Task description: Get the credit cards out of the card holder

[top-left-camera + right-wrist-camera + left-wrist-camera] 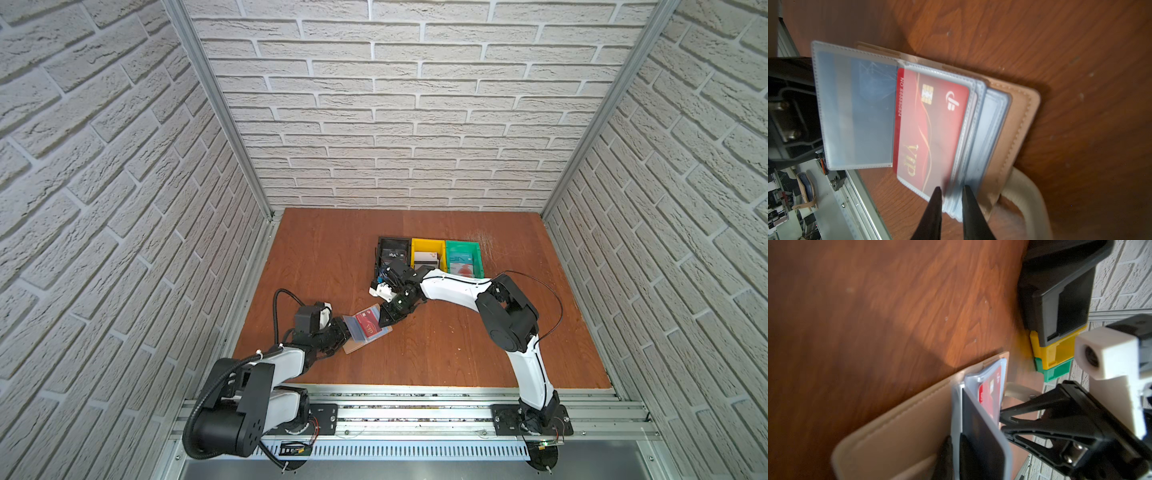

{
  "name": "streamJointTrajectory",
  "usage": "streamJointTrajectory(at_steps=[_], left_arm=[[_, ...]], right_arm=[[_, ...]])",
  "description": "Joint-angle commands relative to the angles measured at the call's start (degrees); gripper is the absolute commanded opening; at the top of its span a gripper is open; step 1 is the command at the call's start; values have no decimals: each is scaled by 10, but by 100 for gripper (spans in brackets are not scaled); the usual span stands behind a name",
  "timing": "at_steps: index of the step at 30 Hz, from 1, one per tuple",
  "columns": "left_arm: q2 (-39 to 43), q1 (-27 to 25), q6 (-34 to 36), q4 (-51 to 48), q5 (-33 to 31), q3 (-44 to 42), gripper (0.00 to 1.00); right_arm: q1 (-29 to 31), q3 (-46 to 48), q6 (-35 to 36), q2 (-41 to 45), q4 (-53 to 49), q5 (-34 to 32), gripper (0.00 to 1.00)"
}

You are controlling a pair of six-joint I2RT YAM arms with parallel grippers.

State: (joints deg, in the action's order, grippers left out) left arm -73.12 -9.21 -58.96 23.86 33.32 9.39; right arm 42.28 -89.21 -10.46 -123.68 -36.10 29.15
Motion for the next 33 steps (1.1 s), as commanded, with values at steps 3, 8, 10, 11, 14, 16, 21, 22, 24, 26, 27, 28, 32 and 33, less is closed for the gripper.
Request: streamJointTrajectory(at_steps=[3,8,10,11,14,16,21,22,24,26,27,28,32,33], left_arm=[[-39,-12,-13,84,17,27,10],[-20,-18,-9,58,13,39,10],[-6,-19,-3,34,9,44,10],[0,-19,0,26,6,46,10],[14,-22,1,11,4,52,10],[15,-27,5,3,0,58,11],[-9,-31,3,23,-4,51,10],[-14,-31,3,30,-3,47,10],[-18,-31,3,34,-8,39,10],[-19,-31,3,38,-8,32,10],[-19,-31,3,39,-8,30,10],[-18,-29,3,40,-8,28,10],[-7,-30,4,33,-8,27,11],[-3,-29,6,29,-9,27,12]], right_arm=[[5,-17,16,29,-41,-23,22],[4,-14,16,25,-43,-30,22],[5,-14,16,24,-41,-30,22],[4,-13,16,23,-40,-30,22],[5,-16,16,19,-41,-29,22],[4,-16,15,19,-40,-29,22],[4,-16,17,25,-41,-29,22],[4,-17,18,29,-41,-29,22],[4,-19,19,37,-42,-25,22],[4,-29,22,40,-44,-15,22],[4,-35,21,38,-44,-9,21],[4,-42,20,36,-44,-6,20],[5,-68,17,19,-41,11,19],[4,-76,16,11,-42,15,18]])
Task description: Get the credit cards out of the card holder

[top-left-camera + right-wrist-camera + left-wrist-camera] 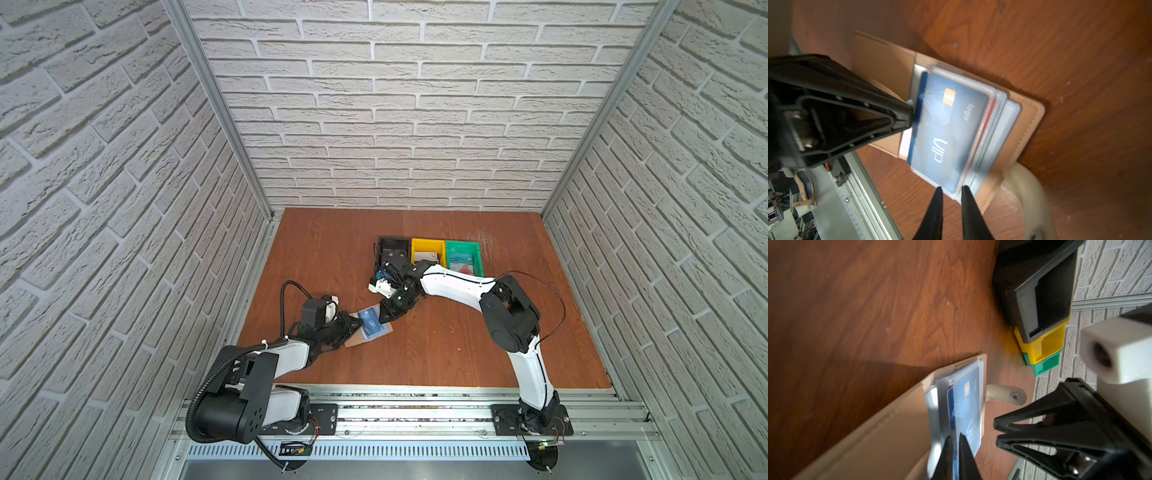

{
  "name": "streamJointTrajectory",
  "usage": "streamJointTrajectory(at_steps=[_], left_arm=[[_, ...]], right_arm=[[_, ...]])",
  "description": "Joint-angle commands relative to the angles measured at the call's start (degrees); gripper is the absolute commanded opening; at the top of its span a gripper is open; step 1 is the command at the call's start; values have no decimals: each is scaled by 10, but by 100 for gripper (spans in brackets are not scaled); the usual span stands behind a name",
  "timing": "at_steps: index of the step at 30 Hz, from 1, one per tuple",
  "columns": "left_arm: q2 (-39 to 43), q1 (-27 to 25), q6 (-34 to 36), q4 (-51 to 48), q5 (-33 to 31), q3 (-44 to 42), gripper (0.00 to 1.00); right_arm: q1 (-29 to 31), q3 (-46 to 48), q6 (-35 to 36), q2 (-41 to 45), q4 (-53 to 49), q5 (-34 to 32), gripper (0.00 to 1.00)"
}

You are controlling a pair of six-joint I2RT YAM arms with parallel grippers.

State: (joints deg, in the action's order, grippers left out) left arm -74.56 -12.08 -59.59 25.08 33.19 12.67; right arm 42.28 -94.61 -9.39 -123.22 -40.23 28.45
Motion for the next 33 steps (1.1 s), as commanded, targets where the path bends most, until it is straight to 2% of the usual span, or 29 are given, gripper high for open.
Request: streamJointTrajectory(at_steps=[1,13,23,33], left_arm=[[14,-1,14,13,-8,-6,13],[14,3,12,19,-15,-24,15],[10,6,13,35,-17,-35,16],[-36,8,2,98,-5,-40,15]], right_arm=[[5,-28,4,0,0,26,18],[5,-41,-3,-49,15,32,17],[5,-35,-13,-66,10,2,17],[3,-20,-18,-74,9,-5,16]])
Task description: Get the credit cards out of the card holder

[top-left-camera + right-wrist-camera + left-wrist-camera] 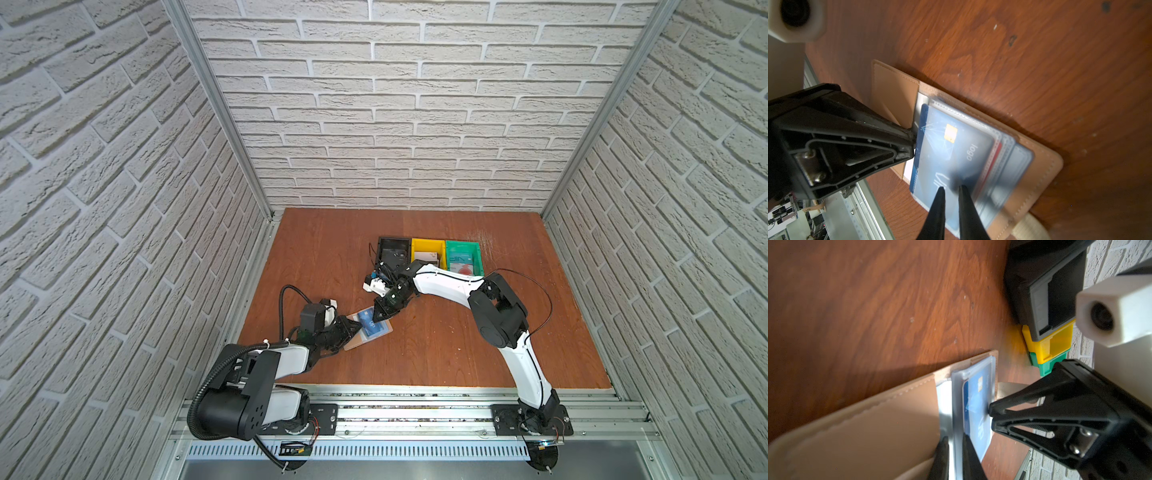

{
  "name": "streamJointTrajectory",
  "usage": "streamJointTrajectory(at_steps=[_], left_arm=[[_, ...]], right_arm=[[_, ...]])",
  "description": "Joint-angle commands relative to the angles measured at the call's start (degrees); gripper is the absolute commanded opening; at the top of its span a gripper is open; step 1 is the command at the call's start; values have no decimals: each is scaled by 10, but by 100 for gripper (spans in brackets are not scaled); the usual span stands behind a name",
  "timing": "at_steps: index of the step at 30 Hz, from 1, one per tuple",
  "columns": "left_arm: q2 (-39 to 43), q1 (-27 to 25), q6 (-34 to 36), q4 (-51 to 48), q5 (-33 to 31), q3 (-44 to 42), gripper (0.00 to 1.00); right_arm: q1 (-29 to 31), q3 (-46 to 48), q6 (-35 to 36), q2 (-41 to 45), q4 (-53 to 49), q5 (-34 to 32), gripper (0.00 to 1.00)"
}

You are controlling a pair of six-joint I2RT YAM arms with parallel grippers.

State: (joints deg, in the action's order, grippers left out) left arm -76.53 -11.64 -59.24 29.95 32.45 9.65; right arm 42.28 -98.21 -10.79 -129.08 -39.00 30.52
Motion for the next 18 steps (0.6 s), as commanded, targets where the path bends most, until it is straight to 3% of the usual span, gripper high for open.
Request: streamJointTrajectory(at_steps=[1,18], left_arm=[[-22,3,-4,55,4,-9,15],[-85,3,-16,117,17,-12,8]], right_arm=[[3,16,-5,-15,-3,-25,16],[-1,27,-7,-13,-1,-25,17]])
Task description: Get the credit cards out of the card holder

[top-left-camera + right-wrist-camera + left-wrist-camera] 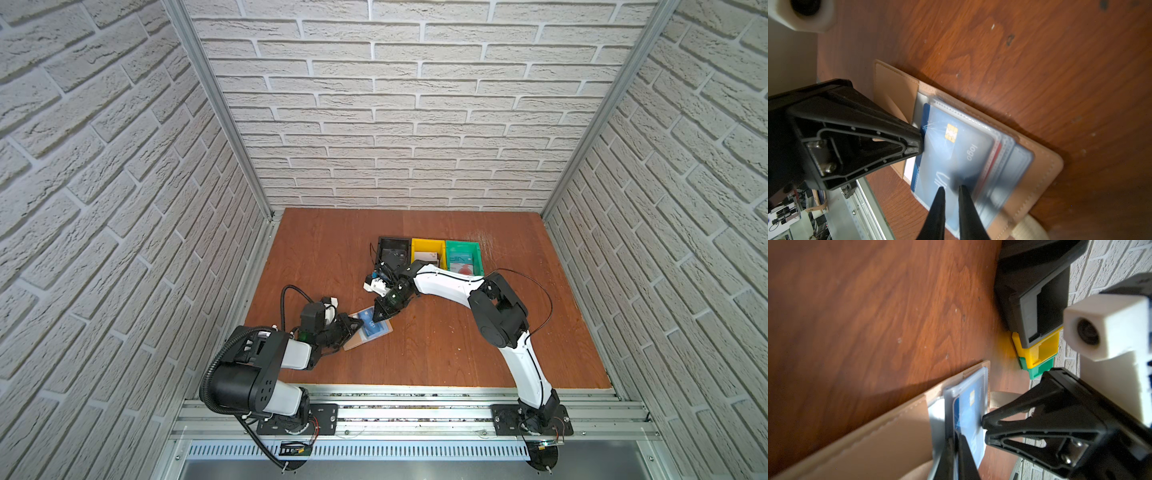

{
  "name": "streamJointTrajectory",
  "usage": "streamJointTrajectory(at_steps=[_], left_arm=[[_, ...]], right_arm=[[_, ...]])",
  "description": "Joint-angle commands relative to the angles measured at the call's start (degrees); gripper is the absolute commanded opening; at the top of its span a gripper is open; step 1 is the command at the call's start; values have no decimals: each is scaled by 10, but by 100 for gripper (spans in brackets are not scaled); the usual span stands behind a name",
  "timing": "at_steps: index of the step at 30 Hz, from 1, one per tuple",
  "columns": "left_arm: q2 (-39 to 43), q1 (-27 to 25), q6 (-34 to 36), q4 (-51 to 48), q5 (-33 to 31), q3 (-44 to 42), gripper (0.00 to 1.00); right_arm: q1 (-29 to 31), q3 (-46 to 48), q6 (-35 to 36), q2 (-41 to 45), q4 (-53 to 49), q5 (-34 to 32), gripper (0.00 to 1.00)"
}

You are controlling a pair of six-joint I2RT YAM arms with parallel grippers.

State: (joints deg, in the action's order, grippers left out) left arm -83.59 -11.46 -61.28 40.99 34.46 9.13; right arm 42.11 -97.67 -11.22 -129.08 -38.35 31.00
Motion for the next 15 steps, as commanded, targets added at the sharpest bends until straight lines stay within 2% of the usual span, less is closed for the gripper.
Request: streamJointTrajectory(at_steps=[1,7,15], left_arm=[[-15,2,4,8,-3,-7,7],[-10,1,5,-4,-1,-11,5],[20,1,28,-76,-15,2,6]], right_arm=[[1,21,-2,-13,-8,-29,17],[1,24,-1,-12,-7,-29,17],[0,28,-1,-10,-6,-27,17]])
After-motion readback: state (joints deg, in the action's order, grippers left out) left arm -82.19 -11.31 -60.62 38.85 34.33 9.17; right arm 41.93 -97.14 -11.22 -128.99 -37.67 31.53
